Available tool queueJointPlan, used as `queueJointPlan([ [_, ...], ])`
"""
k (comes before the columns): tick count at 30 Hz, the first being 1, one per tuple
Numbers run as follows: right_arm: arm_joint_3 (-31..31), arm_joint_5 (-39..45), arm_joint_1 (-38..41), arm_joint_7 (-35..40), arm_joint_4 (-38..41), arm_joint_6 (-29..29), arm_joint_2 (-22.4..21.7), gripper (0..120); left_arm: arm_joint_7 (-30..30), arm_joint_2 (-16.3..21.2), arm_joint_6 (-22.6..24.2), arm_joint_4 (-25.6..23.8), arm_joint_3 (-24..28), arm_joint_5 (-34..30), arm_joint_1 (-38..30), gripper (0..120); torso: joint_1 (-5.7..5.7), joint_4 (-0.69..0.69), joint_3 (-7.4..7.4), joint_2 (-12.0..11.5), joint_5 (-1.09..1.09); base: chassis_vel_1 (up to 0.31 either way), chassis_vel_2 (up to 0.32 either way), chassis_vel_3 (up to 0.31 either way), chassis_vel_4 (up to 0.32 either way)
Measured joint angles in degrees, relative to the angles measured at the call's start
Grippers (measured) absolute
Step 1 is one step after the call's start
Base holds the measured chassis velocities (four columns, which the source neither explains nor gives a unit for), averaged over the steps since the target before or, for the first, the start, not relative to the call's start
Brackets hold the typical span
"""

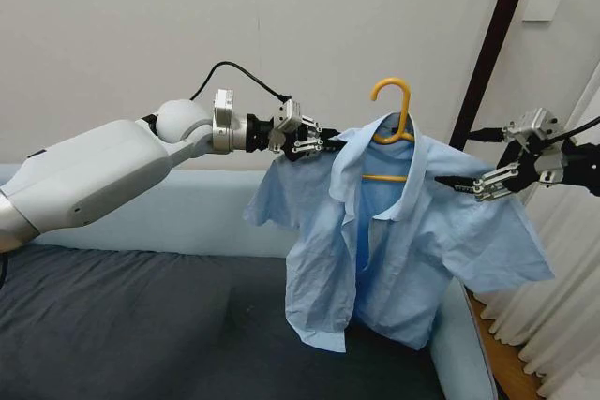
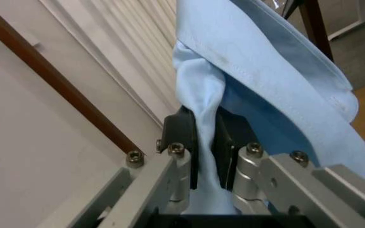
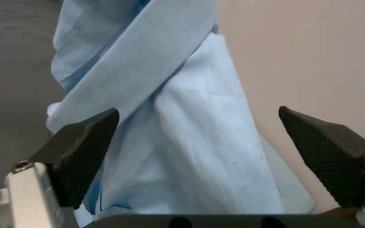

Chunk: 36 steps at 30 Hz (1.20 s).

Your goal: Pick up the clothes from the sofa and hang them on the clothes hanger.

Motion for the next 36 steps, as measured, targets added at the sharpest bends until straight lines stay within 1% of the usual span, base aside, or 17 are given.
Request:
queueJointPlan([
  [1,-0.72,0.66,-0.01,0.12,-0.09,-0.05,0.21,90,0.34,0.02,-0.11,-0.36,-0.07,0.63,0.35,7,0.00,-0.01,0.00,0.00,0.01,0.000,0.000,0.000,0.000],
  [2,-0.72,0.66,-0.01,0.12,-0.09,-0.05,0.21,90,0.34,0.02,-0.11,-0.36,-0.07,0.63,0.35,7,0.00,-0.01,0.00,0.00,0.01,0.000,0.000,0.000,0.000],
  [3,-1.04,1.57,-0.01,0.33,-0.07,-0.11,0.41,86,0.51,0.04,-0.16,-0.63,-0.07,0.87,0.57,7,0.00,-0.01,0.00,0.00,0.01,0.000,0.000,0.000,0.000],
  [7,-2.12,2.15,0.02,0.23,0.30,-0.23,0.69,68,0.59,-0.03,-0.24,-1.21,-0.28,1.68,1.08,7,0.00,0.00,0.00,0.00,0.00,0.000,0.000,0.000,0.000],
  [8,-2.12,2.15,0.02,0.23,0.30,-0.23,0.69,68,0.59,-0.03,-0.24,-1.21,-0.28,1.68,1.08,7,0.00,0.00,0.00,0.00,0.00,0.000,0.000,0.000,0.000],
  [12,-2.57,1.47,0.02,-1.81,0.50,0.14,0.97,52,0.56,-0.10,-0.26,-1.32,-0.32,1.85,1.01,7,0.00,0.00,0.00,0.00,0.00,0.000,0.000,0.000,0.000],
  [14,-2.72,1.49,0.02,-1.95,0.58,0.16,1.02,48,0.56,-0.09,-0.26,-1.40,-0.32,1.85,0.95,7,0.00,0.00,0.00,0.00,0.00,0.000,0.000,0.000,0.000],
  [16,-3.33,1.50,0.09,-2.04,0.63,0.16,1.26,36,0.51,0.03,-0.27,-1.96,-0.23,1.82,0.91,7,0.00,0.00,0.00,0.00,0.00,0.000,0.000,0.000,0.000],
  [18,-3.62,1.46,0.15,-2.07,0.60,0.17,1.31,34,0.49,0.11,-0.29,-2.21,-0.18,1.81,0.96,7,0.00,0.00,0.00,0.00,0.00,0.000,0.000,0.000,0.000],
  [21,-5.17,0.98,0.43,-3.07,0.49,0.58,1.49,19,0.20,0.22,-0.66,-3.14,-0.12,1.78,1.33,7,0.00,0.00,0.00,0.00,0.00,0.000,0.000,0.000,0.000],
  [22,-5.51,0.96,0.50,-3.40,0.51,0.80,1.53,17,0.07,0.25,-0.75,-3.38,-0.13,1.73,1.41,7,0.00,-0.01,0.00,0.00,0.00,0.000,0.000,0.000,0.000],
  [23,-5.75,0.98,0.57,-3.60,0.58,1.00,1.56,10,0.02,0.28,-0.82,-3.55,-0.14,1.68,1.46,7,0.00,-0.01,0.00,0.00,0.00,0.000,0.000,0.000,0.000],
  [26,-6.09,1.10,0.71,-3.71,0.60,1.32,1.65,7,-0.23,0.39,-1.03,-3.72,-0.23,1.67,1.63,7,0.00,-0.01,0.00,0.00,0.00,0.000,0.000,0.000,0.000],
  [32,-7.41,0.66,1.63,-2.69,0.53,3.10,2.19,7,-2.59,0.99,-1.47,-4.56,-0.67,3.05,2.56,7,0.00,0.00,0.00,0.00,0.00,0.000,0.000,0.000,0.000],
  [33,-7.53,0.46,1.73,-1.85,0.70,3.41,2.30,7,-3.45,1.07,-1.48,-4.63,-0.82,3.53,2.70,10,0.00,0.00,0.00,0.00,-0.01,0.000,0.000,0.000,0.000],
  [34,-7.53,0.46,1.73,-1.85,0.70,3.41,2.30,7,-3.45,1.07,-1.48,-4.63,-0.82,3.53,2.70,10,0.00,0.00,0.00,0.00,-0.01,0.000,0.000,0.000,0.000],
  [36,-7.68,-0.65,1.88,0.40,0.83,3.79,2.39,7,-5.96,1.29,-1.47,-4.49,-1.33,4.71,3.06,19,0.00,0.00,0.00,0.00,-0.01,0.000,0.000,0.000,0.000],
])
